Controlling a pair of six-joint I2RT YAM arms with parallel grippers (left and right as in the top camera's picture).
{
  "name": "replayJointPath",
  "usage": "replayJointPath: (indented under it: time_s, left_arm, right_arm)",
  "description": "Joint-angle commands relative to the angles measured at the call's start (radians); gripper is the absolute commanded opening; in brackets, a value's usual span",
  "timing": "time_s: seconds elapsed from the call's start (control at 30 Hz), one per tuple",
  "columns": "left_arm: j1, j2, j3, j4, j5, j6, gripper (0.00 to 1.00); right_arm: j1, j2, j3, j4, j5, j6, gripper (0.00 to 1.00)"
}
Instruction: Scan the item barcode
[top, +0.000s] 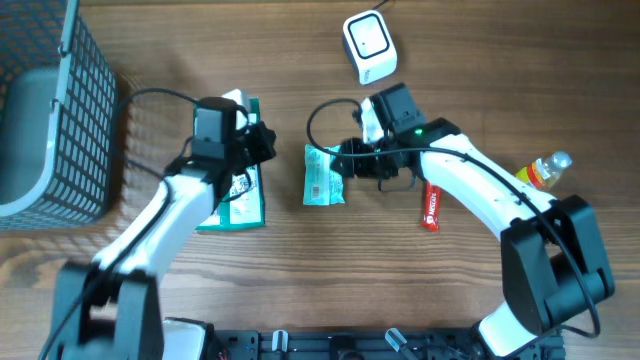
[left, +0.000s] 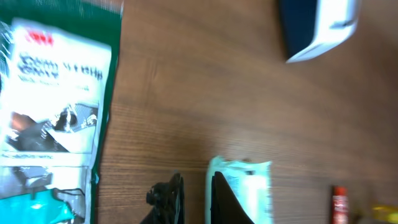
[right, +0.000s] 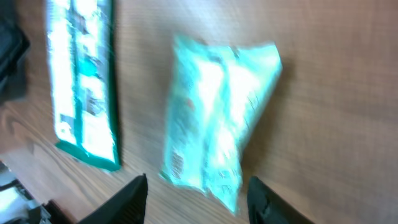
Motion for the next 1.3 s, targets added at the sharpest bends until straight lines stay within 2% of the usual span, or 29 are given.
replayJointPath:
  time_s: [0.0,0.1,0.2,0.33,0.5,0.57,0.7,0.83,0.97,1.1,1.23,1.27]
  left_arm:
    - [0.019,-0.091,-0.004,-0.075,0.035,0.012,0.08]
    - [0.019,-0.109,-0.004,-0.181,0.035,0.021,0.11]
    - [0.019,-0.109,-0.005,-0.285,-0.031,0.024,0.14]
    - [0.019,-0.109,-0.005,-0.346,-0.123,0.024,0.18]
    - [0.019,-0.109,-0.005,-0.340,-0.124,0.024,0.20]
    - [0.019,-0.105,-0.005,-0.341,-0.124,0.038,0.21]
    - [0.019,-0.105,-0.005,-0.340,-0.142,0.057,0.22]
    - [0.018,-0.105,-0.005,-0.340,-0.138,0.057,0.32]
    - [0.018,-0.105,-0.005,-0.340,-0.138,0.057,0.32]
    - [0.018,-0.105,-0.005,-0.339,-0.138,0.057,0.32]
    - [0.018,-0.105,-0.005,-0.340,-0.138,0.057,0.32]
    - [0.018,-0.105,-0.005,-0.340,-0.138,0.057,0.32]
  right_arm:
    - [0.005,-0.001,0.011,0.049,0.047,-0.089,0.48]
    - [0.005,0.031,0.011,0.060,0.112,-0.080,0.48]
    - [0.005,0.082,0.011,0.076,0.098,-0.080,0.48]
    - [0.006,0.173,0.010,0.093,0.036,-0.080,0.48]
    - [0.006,0.247,0.010,0.130,-0.061,-0.080,0.46]
    - [0.004,0.243,0.010,0.132,-0.064,-0.072,0.42]
    - [-0.024,0.196,0.011,0.135,-0.137,-0.030,0.42]
    - [-0.040,0.166,0.011,0.175,-0.216,-0.028,0.46]
    - [-0.025,0.167,0.011,0.175,-0.179,-0.028,0.45]
    - [0.007,0.168,-0.006,0.180,-0.037,-0.024,0.45]
    - [0.011,0.169,-0.030,0.193,-0.026,-0.021,0.45]
    - [0.011,0.169,-0.042,0.193,0.008,-0.021,0.38]
